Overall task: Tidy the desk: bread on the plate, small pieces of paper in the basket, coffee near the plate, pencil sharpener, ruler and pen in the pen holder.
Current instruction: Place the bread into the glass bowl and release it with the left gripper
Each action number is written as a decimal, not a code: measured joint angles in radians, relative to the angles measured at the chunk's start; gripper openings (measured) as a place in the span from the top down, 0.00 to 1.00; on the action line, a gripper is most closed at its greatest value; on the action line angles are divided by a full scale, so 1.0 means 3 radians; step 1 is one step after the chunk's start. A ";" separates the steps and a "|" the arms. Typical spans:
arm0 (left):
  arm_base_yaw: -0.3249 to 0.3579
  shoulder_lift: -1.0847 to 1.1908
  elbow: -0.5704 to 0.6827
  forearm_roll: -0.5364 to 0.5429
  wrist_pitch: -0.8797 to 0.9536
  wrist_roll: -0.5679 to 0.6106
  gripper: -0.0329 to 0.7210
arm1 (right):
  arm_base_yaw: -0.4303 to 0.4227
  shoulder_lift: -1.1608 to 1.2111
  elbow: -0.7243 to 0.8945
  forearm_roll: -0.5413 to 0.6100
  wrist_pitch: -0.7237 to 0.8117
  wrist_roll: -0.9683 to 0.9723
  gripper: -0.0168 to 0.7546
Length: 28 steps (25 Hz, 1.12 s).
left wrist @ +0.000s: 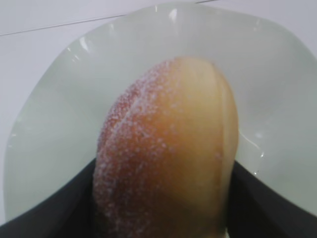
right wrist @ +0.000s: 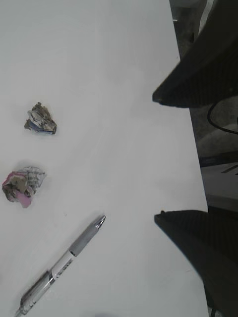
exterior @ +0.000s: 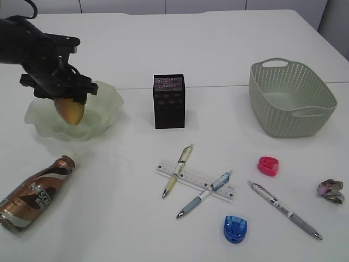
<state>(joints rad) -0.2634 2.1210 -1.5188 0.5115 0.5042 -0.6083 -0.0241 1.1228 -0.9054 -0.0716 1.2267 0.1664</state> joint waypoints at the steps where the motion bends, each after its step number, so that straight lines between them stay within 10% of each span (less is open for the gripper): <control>1: 0.0000 0.0000 0.0000 0.0000 -0.0003 0.0000 0.30 | 0.0000 0.0000 0.0000 0.0000 0.0000 0.0000 0.32; 28: 0.0000 0.0000 0.0000 0.0260 -0.0065 -0.0153 0.11 | 0.0000 0.0000 0.0000 0.0000 0.0000 0.0000 0.32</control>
<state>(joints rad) -0.2634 2.1210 -1.5188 0.5896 0.4846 -0.6540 -0.0241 1.1228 -0.9054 -0.0716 1.2267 0.1664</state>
